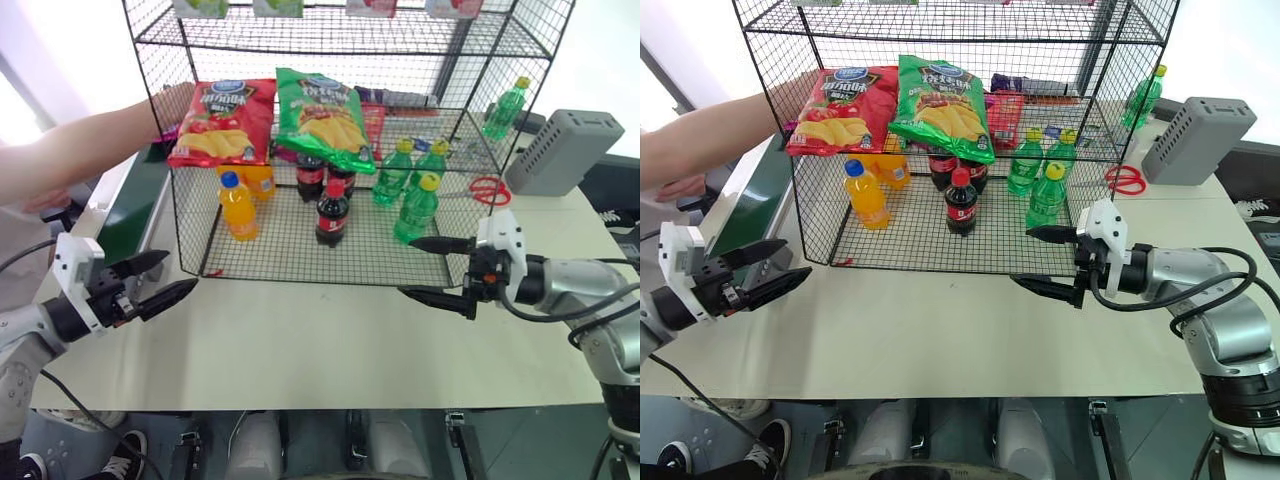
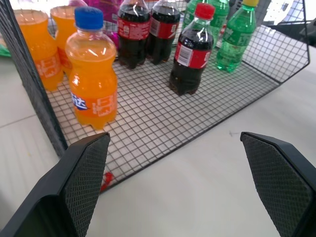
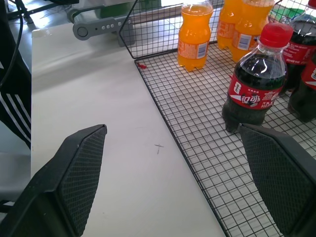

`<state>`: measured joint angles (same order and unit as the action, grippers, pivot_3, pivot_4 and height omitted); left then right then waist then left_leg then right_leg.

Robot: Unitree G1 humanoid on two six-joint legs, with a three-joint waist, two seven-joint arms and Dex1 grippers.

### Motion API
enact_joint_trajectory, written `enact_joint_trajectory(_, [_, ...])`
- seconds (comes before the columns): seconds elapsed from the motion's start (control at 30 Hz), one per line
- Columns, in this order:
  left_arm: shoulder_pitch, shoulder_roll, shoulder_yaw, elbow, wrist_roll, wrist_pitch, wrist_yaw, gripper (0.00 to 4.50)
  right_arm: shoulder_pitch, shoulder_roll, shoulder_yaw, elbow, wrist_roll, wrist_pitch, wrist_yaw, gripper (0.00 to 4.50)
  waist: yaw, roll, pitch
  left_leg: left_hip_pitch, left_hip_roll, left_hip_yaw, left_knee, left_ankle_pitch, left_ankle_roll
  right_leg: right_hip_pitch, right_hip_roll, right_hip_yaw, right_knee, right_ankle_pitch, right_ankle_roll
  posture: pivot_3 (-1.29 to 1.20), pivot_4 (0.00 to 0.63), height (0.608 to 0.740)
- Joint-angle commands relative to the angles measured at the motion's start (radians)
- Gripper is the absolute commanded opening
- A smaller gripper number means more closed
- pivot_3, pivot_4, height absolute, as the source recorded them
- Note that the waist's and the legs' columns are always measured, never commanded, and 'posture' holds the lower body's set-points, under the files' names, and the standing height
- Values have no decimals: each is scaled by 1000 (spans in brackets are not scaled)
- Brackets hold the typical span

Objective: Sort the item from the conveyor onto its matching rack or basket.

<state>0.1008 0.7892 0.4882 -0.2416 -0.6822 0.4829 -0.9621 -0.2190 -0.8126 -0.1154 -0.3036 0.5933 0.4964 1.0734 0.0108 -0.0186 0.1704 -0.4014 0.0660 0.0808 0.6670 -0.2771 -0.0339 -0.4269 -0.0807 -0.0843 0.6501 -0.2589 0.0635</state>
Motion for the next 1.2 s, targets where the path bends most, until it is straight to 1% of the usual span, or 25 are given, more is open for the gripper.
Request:
enact_joint_trajectory(0.03, [-2,6,47,1,27,-57,9,4500,-29,3,3,-26,11,0,2,4440,-1,0,0,0,0,0,0,0,0,0,0,0,0,0,0,0,150,740])
enact_joint_trajectory(0.27, [32,-5,66,6,88,-169,7,4500,-70,27,26,-37,37,32,-10,4440,0,0,0,0,0,0,0,0,0,0,0,0,0,0,0,0,150,740])
enact_joint_trajectory(0.33, [50,13,71,27,158,-266,-12,4500,-89,52,38,-29,44,41,-21,4440,-2,0,0,0,0,0,0,0,0,0,0,0,0,0,0,0,150,740])
enact_joint_trajectory(0.4, [57,19,87,58,232,-356,12,4500,-97,83,58,-41,55,55,-28,4440,-1,0,0,0,0,0,0,0,0,0,0,0,0,0,0,0,150,740])
enact_joint_trajectory(0.5, [96,50,107,127,359,-572,-9,4500,-99,130,106,-72,79,92,-37,4440,-2,0,0,0,0,0,0,0,0,0,0,0,0,0,0,0,150,740])
enact_joint_trajectory(0.53, [119,64,121,168,439,-689,11,4500,-110,171,129,-71,79,92,-58,4440,-3,0,0,0,0,1,0,0,0,0,0,0,0,0,0,0,150,740])
enact_joint_trajectory(0.57, [138,72,133,200,493,-769,33,4500,-116,203,151,-74,70,86,-77,4440,-4,-1,0,0,1,1,0,0,0,-1,0,0,0,0,0,0,150,740])
enact_joint_trajectory(0.63, [161,79,146,239,547,-849,65,4500,-122,246,176,-78,49,79,-110,4440,-5,-1,0,0,1,1,-1,0,0,-1,0,0,0,0,0,0,150,740])
enact_joint_trajectory(0.7, [195,82,164,274,614,-973,103,4500,-115,244,210,-84,21,67,-94,4440,-3,-1,-1,0,1,1,-1,0,0,-1,0,0,0,0,0,0,150,740])
enact_joint_trajectory(0.77, [226,87,176,302,659,-1054,130,4500,-115,244,227,-75,0,47,-85,4440,1,-1,-1,-1,1,1,-1,0,1,-1,-1,0,-1,0,0,0,150,740])
enact_joint_trajectory(0.87, [274,101,204,366,743,-1161,197,4500,-134,268,229,-50,15,50,-80,4440,-1,-1,-1,-1,1,2,-1,-1,1,-1,-1,0,-1,0,0,0,150,740])
enact_joint_trajectory(0.93, [287,109,212,399,772,-1204,234,4500,-140,277,238,-44,18,51,-70,4440,-1,-1,-1,-1,1,2,-1,-1,1,-1,-1,-1,-1,0,0,0,150,740])
enact_joint_trajectory(1.07, [310,127,226,477,821,-1252,312,4500,-128,236,272,-43,5,55,7,4440,-3,-1,-1,-1,1,2,-1,-1,1,-2,-1,-1,0,0,0,0,150,740])
enact_joint_trajectory(1.2, [336,170,233,539,860,-1313,359,4500,-138,234,274,-35,0,51,17,4440,-6,-2,-1,-1,1,2,-1,-1,1,-2,-1,-1,0,0,0,0,150,740])
